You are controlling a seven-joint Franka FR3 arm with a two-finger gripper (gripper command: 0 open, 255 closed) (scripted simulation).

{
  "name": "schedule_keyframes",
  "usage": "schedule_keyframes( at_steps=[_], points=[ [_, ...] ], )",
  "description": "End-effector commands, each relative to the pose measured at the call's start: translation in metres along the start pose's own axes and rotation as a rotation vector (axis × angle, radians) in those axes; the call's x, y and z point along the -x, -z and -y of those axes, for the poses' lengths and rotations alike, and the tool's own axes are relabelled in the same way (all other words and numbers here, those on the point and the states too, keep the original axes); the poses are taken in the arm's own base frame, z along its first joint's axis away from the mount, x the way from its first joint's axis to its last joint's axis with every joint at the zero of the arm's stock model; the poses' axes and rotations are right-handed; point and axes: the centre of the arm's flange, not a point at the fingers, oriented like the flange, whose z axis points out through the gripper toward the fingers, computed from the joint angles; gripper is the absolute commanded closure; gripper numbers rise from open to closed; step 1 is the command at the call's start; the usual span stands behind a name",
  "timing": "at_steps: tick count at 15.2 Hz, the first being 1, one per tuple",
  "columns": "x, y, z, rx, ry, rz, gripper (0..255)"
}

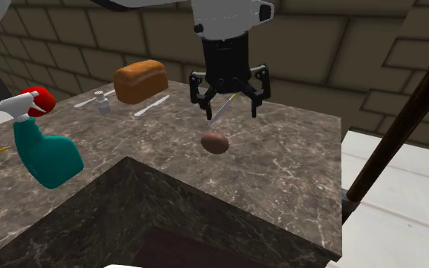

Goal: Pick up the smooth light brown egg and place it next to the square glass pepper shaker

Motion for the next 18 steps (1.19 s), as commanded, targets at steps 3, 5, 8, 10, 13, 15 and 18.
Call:
schedule_keyframes(
  at_steps=[3,5,8,10,13,15,18],
  points=[
    [-0.011,-0.023,-0.013,-0.061,0.128,-0.021,0],
    [-0.024,-0.046,-0.024,-0.123,0.256,-0.041,0],
    [-0.047,-0.081,-0.034,-0.214,0.448,-0.072,0],
    [-0.063,-0.104,-0.036,-0.276,0.576,-0.093,0],
    [-0.088,-0.138,-0.032,-0.368,0.768,-0.124,0],
    [-0.101,-0.155,-0.028,-0.413,0.862,-0.139,0],
    [-0.1,-0.169,-0.021,-0.413,0.862,-0.139,0]
  ],
)
